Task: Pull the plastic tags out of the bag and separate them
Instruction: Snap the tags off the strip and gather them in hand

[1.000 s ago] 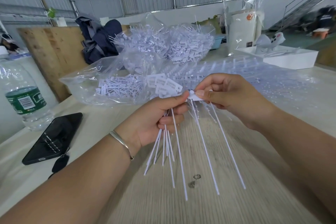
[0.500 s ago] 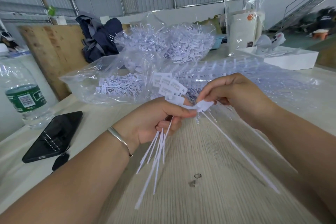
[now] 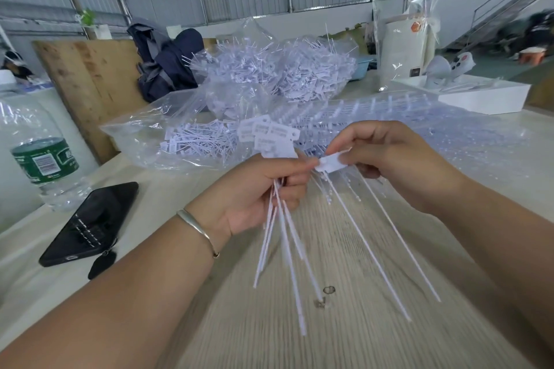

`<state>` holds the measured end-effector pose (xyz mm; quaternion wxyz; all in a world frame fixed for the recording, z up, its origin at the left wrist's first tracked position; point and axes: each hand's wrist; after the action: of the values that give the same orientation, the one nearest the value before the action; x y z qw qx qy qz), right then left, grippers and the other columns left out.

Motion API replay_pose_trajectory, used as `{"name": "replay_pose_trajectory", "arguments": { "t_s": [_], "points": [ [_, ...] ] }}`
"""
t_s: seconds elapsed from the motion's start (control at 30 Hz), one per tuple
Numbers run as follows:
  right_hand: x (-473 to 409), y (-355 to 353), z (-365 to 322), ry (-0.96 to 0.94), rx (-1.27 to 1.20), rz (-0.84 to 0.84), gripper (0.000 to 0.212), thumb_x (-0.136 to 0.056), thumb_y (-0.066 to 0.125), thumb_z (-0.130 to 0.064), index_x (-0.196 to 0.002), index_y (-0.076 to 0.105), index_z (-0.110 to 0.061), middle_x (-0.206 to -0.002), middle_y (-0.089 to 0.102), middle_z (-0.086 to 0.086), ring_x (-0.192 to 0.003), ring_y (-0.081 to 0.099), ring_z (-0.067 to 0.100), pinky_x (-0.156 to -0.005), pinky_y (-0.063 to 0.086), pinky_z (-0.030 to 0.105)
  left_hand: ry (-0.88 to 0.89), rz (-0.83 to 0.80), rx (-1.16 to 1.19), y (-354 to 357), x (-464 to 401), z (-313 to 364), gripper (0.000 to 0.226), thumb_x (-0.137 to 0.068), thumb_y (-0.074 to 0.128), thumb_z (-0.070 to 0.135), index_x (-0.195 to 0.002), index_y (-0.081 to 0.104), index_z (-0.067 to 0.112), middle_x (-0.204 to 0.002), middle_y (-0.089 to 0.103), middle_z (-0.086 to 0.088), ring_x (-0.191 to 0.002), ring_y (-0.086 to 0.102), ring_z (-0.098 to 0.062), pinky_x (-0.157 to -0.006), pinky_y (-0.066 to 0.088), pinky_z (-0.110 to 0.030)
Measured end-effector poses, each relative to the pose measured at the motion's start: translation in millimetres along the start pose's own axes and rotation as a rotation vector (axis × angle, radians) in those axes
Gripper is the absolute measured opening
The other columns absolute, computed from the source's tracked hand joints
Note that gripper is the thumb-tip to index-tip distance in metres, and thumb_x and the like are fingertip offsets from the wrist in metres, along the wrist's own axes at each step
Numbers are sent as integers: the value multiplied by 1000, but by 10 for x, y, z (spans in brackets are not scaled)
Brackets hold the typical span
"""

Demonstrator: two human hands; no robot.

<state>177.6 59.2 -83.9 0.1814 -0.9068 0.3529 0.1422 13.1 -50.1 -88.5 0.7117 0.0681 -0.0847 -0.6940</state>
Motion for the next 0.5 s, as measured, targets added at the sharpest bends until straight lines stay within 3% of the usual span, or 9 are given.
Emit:
{"name": "replay_pose_trajectory", "arguments": {
  "t_s": [0.07, 0.17, 0.33, 0.5],
  "points": [
    [1, 11, 6, -26, -35, -12, 13, -83, 60, 8, -86, 69, -2, -62, 51, 7, -51, 35, 13, -46, 27, 19, 0, 6, 108, 20, -5, 19, 16, -81, 62, 18, -70, 50, 17, -55, 37, 4, -40, 33, -5, -37, 26, -15],
    [-4, 0, -4, -77, -100, 4, 7, -81, 66, 4, -87, 65, 1, -59, 56, 1, -50, 40, 14, -45, 30, 21, 4, 30, 141, 12, 15, 60, 21, -87, 53, 32, -74, 44, 17, -49, 34, 5, -35, 30, -5, -33, 26, -15],
    [3, -18, -17, -117, -124, 47, 19, -71, 74, -17, -82, 69, -2, -57, 56, 3, -47, 45, 12, -44, 34, 19, -21, 80, 98, -14, 12, 53, 38, -97, 41, 50, -84, 52, 17, -45, 32, 6, -31, 26, -3, -33, 23, -16],
    [29, 22, -12, -108, -65, 17, 22, -70, 75, -23, -82, 71, -5, -66, 56, 16, -51, 44, 17, -46, 36, 19, -42, 62, -6, -12, 6, 29, 44, -86, 52, 53, -63, 46, 17, -44, 27, 8, -33, 23, -4, -38, 19, -17]
  ]
}}
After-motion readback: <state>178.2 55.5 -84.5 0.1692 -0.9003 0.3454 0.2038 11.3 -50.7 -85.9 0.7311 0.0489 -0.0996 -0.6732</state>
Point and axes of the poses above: each hand's wrist, its own x-axis away from the middle knuckle, its own y-axis out of the palm, z = x × y
